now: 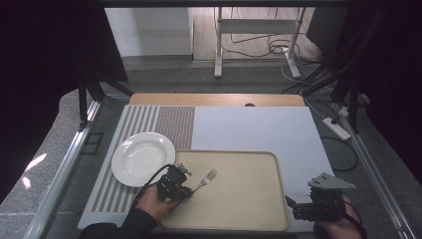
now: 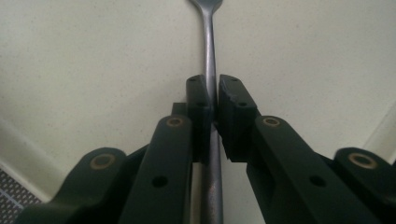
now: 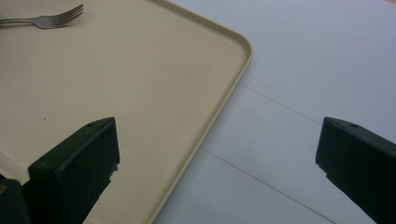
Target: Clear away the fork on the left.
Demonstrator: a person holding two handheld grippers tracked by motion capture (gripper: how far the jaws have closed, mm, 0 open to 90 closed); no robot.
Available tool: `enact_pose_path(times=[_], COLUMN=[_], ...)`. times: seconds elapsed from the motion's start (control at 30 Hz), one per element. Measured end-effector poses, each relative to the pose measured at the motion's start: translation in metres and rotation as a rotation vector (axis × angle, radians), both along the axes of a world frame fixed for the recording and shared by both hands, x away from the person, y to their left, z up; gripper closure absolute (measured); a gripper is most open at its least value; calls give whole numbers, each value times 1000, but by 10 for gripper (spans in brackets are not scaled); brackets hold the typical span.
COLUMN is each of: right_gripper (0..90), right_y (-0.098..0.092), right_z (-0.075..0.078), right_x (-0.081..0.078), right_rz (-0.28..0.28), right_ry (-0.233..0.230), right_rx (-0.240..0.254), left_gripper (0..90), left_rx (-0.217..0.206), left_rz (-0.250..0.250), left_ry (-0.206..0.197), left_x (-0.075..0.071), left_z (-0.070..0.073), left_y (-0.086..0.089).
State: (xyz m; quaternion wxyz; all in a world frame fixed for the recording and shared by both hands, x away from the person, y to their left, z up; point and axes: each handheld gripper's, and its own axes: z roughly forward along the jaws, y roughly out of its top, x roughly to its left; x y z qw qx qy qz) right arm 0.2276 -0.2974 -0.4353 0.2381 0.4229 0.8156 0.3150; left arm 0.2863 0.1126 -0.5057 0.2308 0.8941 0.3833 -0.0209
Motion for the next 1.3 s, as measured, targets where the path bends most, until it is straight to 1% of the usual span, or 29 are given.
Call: enact_pose_path(times=[0.03,0.07,0.1,0.13,0.2,0.23,0.27,0.3,0.33,0.37,0.4,0.43,0.47,0.53,0.6,0.7,0.73,0.8,0.83,1.03,1.23,1.3], right_gripper=[3,3,3,3,3,3,3,3,3,3,3,3,3,3,3,3,3,3,3,3,3,3], right_y=[0,0,0,0,0,0,0,0,0,0,0,0,0,0,0,0,0,0,0,0,0,0], right_z=[0,0,0,0,0,0,0,0,0,0,0,0,0,0,0,0,0,0,0,0,0,0], right_x=[0,0,0,0,1,1,1,1,1,1,0,0,0,0,0,0,0,0,0,0,0,0], right_rz=[0,0,1,1,1,1,1,1,1,1,1,1,1,1,2,5,5,6,6,6,7,7], right_ry=[1,1,2,2,2,2,4,4,5,5,4,4,4,1,1,0,0,0,0,2,2,3], right_rx=[-1,-1,-3,-3,-4,-4,-4,-4,-3,-3,-2,-2,-2,-2,-2,-3,-3,-4,-4,-5,-4,-3], left_gripper=[807,840,887,887,888,888,888,888,888,888,888,888,888,888,888,888,888,888,888,888,887,886], left_rx=[-22,-22,-34,-38,-29,-29,2,2,49,49,77,84,74,84,91,89,89,89,89,83,73,80], left_rz=[-19,-19,-33,-42,-89,-89,-113,-113,-132,-132,-128,-125,-116,-90,-76,-38,-38,-8,-8,53,95,102], left_ry=[-30,-30,-51,-58,-73,-73,-74,-74,-76,-76,-76,-72,-72,-82,-87,-79,-79,-71,-71,-49,-28,-32], left_x=[1,1,3,3,7,7,9,9,10,10,12,13,15,17,19,24,24,28,28,34,38,39], left_z=[6,6,9,11,14,14,10,10,5,5,1,-1,-3,-3,-3,-3,-3,-3,-3,-4,-4,-4], left_y=[-2,-2,-4,-6,-19,-19,-28,-28,-35,-35,-37,-37,-36,-33,-30,-21,-21,-13,-13,4,16,18])
